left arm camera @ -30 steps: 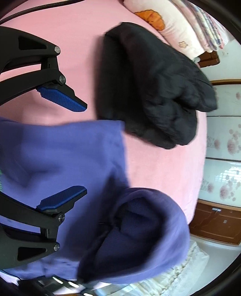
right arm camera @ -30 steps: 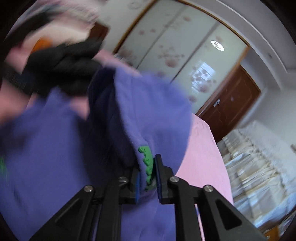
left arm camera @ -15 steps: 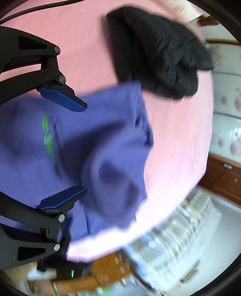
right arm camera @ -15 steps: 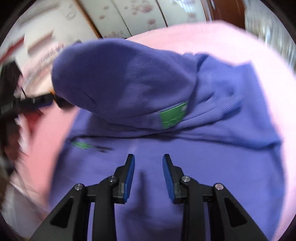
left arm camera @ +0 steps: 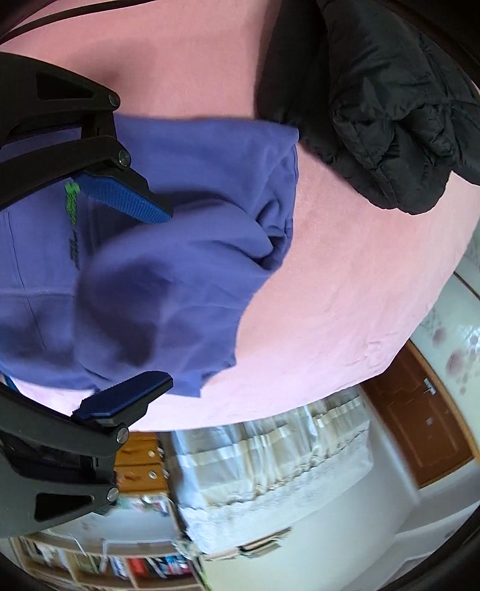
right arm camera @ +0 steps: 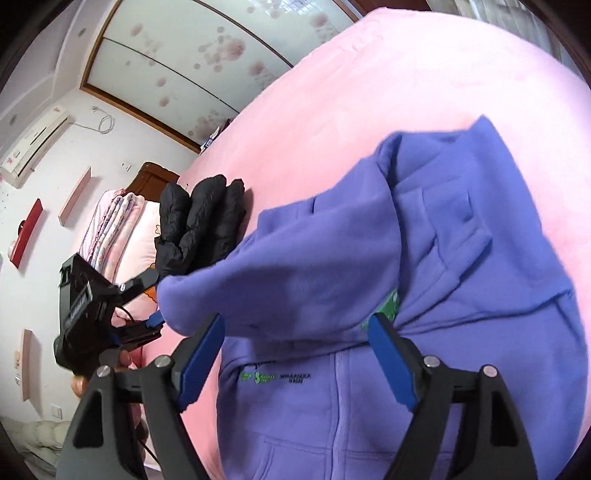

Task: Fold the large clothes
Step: 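Flip the hood onto the hoodie body with the right tool while the left tool grasps the hood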

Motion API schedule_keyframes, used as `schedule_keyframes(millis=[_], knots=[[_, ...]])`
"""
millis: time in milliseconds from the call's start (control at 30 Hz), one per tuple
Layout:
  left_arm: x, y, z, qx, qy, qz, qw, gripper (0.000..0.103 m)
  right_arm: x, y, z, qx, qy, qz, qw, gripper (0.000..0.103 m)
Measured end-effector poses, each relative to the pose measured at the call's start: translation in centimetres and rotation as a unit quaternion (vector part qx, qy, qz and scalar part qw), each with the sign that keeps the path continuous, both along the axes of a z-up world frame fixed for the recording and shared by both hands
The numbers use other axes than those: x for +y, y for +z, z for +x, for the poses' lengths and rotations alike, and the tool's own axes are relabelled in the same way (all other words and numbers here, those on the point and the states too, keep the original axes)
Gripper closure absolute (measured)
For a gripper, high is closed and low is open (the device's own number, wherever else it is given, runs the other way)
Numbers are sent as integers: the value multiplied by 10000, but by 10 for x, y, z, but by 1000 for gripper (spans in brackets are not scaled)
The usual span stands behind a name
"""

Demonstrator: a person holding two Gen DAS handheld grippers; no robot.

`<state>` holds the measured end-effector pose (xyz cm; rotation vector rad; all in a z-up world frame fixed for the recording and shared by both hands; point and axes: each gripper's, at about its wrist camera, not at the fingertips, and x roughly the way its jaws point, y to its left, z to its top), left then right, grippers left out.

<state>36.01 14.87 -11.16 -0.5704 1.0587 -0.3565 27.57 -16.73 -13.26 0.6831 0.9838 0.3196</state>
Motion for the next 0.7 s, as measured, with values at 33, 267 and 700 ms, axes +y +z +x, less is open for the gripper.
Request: schedule_keyframes(millis=[33, 267, 700], knots=[[-3, 1, 5, 15, -22, -7, 10000, 22, 2, -1, 2, -41, 46, -137, 9999, 23], [-59, 27, 12, -590, -1232, 922, 9863, 22, 25, -16, -8, -10, 492, -1153, 9921, 38], [-110, 22, -41, -1956, -3594, 3626, 8373, 22, 33, -44, -7, 354, 740, -1346, 9875, 44]])
